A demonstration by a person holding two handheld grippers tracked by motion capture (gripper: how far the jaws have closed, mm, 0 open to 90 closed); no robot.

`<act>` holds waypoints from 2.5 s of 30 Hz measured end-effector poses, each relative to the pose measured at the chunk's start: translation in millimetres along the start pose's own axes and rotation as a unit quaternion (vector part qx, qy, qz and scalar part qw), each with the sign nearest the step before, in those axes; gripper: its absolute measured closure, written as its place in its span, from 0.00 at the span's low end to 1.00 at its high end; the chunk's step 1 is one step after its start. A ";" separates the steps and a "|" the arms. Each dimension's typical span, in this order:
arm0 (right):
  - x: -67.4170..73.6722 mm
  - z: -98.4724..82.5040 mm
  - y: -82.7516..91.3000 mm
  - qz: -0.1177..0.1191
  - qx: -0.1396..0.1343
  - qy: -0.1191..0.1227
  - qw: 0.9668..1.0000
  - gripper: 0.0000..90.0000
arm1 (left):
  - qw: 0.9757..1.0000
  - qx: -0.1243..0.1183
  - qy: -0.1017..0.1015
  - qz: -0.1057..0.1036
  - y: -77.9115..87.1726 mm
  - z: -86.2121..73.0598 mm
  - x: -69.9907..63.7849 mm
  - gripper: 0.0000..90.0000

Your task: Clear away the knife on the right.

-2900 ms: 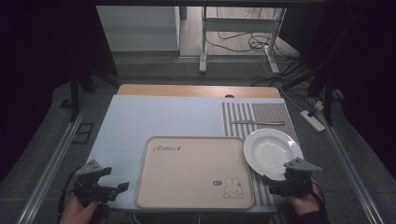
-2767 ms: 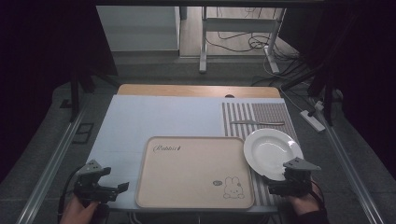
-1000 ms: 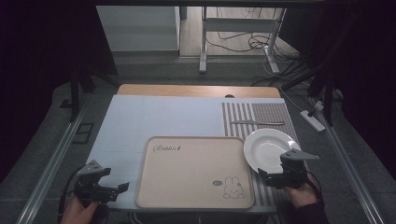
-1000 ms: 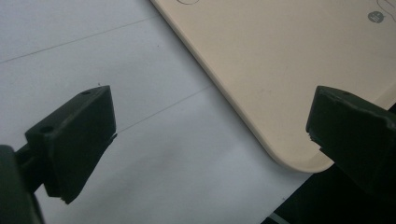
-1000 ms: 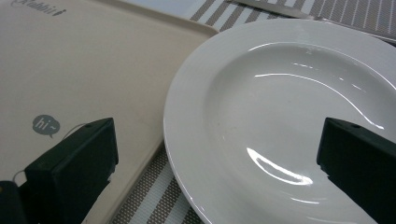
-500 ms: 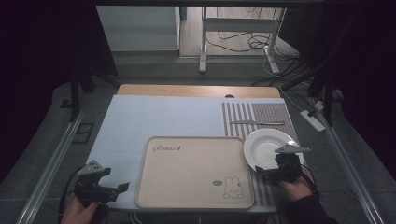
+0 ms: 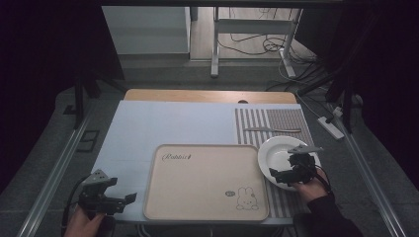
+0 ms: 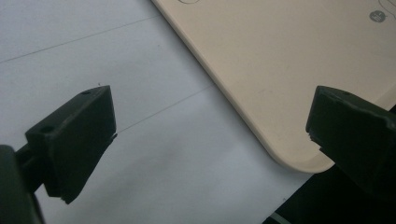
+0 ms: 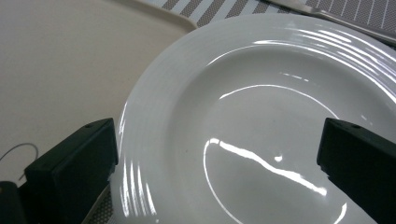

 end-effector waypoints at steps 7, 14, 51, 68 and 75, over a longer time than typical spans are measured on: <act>-12.0 11.2 -7.6 -0.006 -0.003 -0.007 1.000 0.00 | 1.000 -0.001 0.002 -0.001 0.0 0.2 0.2 0.03; -22.3 17.9 -17.9 -0.010 0.006 -0.006 1.000 0.00 | 1.000 -0.001 0.003 -0.001 0.0 0.2 0.4 0.03; -84.9 58.4 -57.3 -0.047 0.025 -0.025 0.998 0.00 | 1.000 -0.001 0.002 -0.002 -0.3 0.4 0.3 0.03; -111.3 71.6 -65.6 -0.059 0.020 -0.043 0.997 0.00 | 1.000 -0.001 0.003 -0.003 -0.7 0.8 0.2 0.03; -124.7 75.8 -70.0 -0.076 0.034 -0.034 0.996 0.05 | 1.000 -0.001 0.004 -0.004 -0.8 0.9 0.4 0.03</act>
Point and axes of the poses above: each handheld gripper's, and its own axes: y roughly backward along the jaws, z roughly out of its top, x roughly to its left, the point moved 9 cm from there along -y, roughly forward along the jaws, and after that the axes turned 9 degrees about z, right-handed, at the moved point
